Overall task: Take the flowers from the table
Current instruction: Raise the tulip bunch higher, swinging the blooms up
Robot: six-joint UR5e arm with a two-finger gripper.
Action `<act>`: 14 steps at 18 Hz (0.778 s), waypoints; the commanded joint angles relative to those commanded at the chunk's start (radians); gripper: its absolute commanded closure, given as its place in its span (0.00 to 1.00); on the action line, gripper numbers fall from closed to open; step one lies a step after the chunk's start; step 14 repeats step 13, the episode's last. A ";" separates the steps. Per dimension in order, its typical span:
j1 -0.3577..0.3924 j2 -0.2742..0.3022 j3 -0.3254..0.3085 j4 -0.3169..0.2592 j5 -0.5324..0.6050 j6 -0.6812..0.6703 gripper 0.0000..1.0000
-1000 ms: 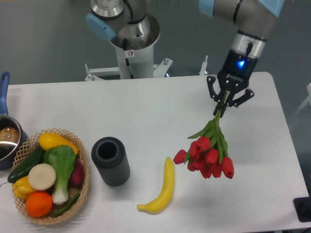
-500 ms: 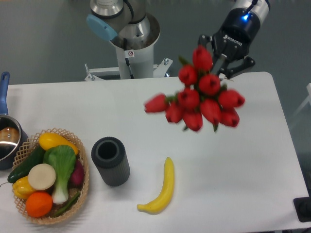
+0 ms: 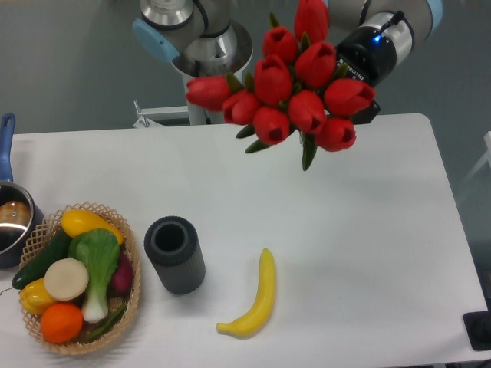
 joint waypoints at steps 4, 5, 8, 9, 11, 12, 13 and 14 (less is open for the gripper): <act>-0.014 0.000 -0.005 0.000 -0.003 -0.002 0.79; -0.015 0.000 -0.006 0.000 -0.003 0.000 0.79; -0.017 -0.002 -0.006 0.000 -0.003 0.000 0.79; -0.018 0.000 -0.006 0.000 -0.003 0.000 0.79; -0.018 -0.002 -0.005 0.002 -0.003 0.000 0.79; -0.018 -0.002 -0.003 0.000 -0.003 0.000 0.79; -0.018 -0.002 -0.005 0.000 -0.003 0.000 0.79; -0.018 -0.002 -0.005 0.000 -0.003 0.000 0.79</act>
